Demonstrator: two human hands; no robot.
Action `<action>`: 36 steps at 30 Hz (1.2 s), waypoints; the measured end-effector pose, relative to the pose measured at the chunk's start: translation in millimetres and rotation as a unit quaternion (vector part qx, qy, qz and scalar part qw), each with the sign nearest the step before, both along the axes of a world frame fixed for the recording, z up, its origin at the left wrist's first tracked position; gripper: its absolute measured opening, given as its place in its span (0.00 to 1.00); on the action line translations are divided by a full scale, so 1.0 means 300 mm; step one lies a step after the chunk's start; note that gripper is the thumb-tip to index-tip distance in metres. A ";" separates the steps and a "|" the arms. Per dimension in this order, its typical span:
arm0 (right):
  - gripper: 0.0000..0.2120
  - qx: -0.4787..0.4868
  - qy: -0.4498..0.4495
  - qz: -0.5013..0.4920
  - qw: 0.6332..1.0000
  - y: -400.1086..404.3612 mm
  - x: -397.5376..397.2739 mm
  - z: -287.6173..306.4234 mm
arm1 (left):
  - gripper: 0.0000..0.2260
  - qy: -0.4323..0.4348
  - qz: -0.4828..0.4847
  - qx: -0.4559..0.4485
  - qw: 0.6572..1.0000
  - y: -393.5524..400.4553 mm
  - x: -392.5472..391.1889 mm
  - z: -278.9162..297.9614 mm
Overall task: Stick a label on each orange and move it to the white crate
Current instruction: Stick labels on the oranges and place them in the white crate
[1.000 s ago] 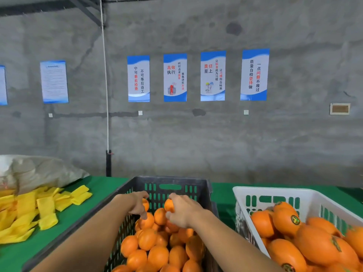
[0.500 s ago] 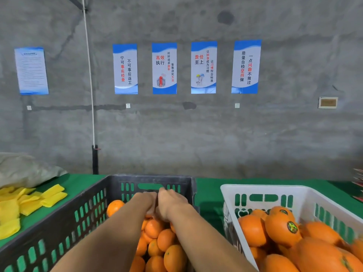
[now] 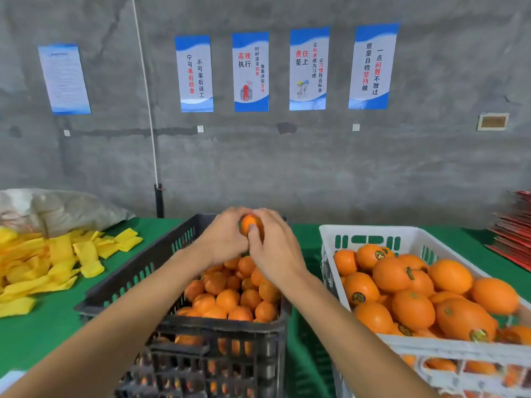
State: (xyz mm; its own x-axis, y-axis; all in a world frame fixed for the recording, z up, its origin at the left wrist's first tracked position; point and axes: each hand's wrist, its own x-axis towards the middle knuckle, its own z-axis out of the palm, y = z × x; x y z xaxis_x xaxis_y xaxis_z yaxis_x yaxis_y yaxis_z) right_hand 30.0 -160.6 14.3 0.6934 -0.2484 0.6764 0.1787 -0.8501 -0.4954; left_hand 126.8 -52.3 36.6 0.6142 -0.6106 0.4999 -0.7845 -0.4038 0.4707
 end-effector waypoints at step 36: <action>0.25 -0.006 0.302 0.112 0.947 -0.024 -0.725 -0.870 | 0.28 0.241 -0.010 -0.081 0.967 0.263 -0.670 -0.932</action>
